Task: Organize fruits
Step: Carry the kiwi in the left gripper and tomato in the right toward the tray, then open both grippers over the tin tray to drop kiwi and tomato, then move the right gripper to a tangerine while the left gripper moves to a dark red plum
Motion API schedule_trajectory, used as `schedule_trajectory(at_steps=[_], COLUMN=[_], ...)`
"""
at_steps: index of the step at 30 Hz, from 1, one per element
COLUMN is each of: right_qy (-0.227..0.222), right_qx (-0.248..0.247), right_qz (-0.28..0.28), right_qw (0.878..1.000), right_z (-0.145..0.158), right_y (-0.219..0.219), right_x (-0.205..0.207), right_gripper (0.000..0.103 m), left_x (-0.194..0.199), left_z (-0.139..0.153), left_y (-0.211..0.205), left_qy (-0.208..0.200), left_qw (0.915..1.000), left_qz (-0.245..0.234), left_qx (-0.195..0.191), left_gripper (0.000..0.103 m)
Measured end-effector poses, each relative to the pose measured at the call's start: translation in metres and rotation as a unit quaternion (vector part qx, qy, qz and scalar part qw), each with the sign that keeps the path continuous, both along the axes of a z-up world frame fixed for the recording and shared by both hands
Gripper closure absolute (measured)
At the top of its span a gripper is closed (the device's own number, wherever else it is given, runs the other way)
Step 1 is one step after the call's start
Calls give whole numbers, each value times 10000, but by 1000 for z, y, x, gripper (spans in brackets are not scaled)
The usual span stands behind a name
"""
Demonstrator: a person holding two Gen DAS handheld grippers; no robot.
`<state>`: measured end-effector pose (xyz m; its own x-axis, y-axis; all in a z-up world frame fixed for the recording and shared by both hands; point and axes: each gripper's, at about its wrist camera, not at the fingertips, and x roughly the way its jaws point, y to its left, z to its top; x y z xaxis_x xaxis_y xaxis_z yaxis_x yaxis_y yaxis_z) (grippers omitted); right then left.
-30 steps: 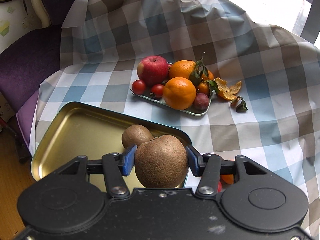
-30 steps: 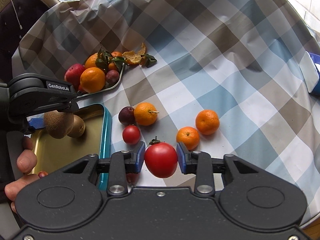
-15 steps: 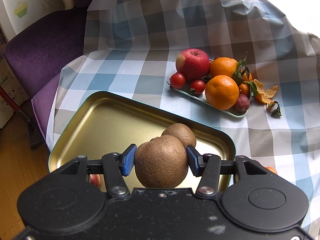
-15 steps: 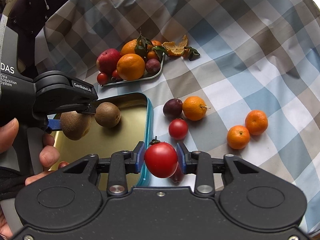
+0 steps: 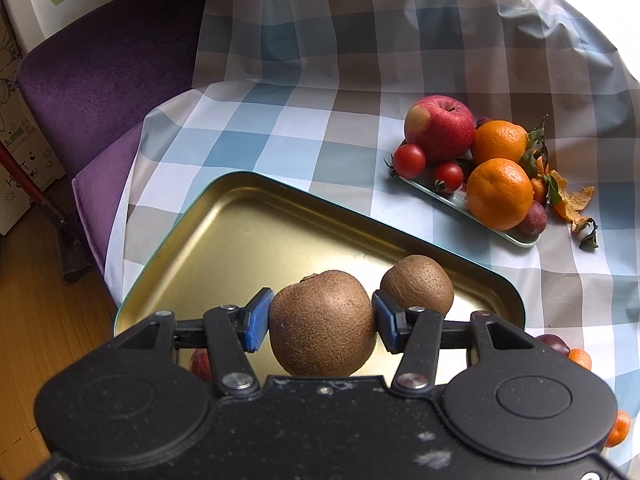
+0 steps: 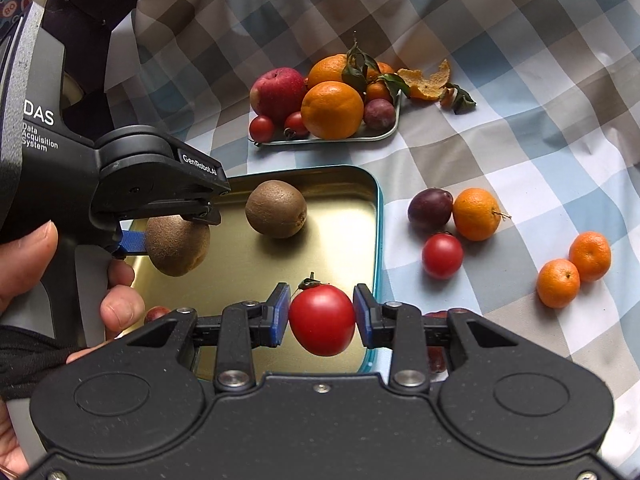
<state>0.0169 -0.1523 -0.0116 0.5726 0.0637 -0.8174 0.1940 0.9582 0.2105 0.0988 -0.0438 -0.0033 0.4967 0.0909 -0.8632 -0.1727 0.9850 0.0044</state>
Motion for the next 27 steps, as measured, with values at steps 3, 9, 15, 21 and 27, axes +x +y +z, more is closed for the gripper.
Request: schedule_trajectory(at_steps=[3, 9, 15, 21, 27], right_qy=[2, -14, -44, 61, 130], right_qx=[-78, -308, -673, -693, -661], right_qz=[87, 176, 329, 419, 216], right_qw=[9999, 9994, 9972, 9967, 9975], right_z=[-3, -6, -8, -9, -9], right_y=[7, 20, 34, 38, 27], right_x=[3, 8, 10, 14, 13], right_gripper=[59, 59, 58, 58, 58], left_x=[2, 6, 9, 7, 9], left_z=[-2, -7, -8, -1, -2], left_y=[6, 17, 27, 25, 29], left_qy=[17, 103, 92, -109, -3], left_qw=[10000, 9999, 9996, 9998, 9998], left_qz=[36, 98, 199, 137, 197], left_qx=[-21, -66, -204, -29, -97], left_gripper=[49, 49, 53, 51, 51])
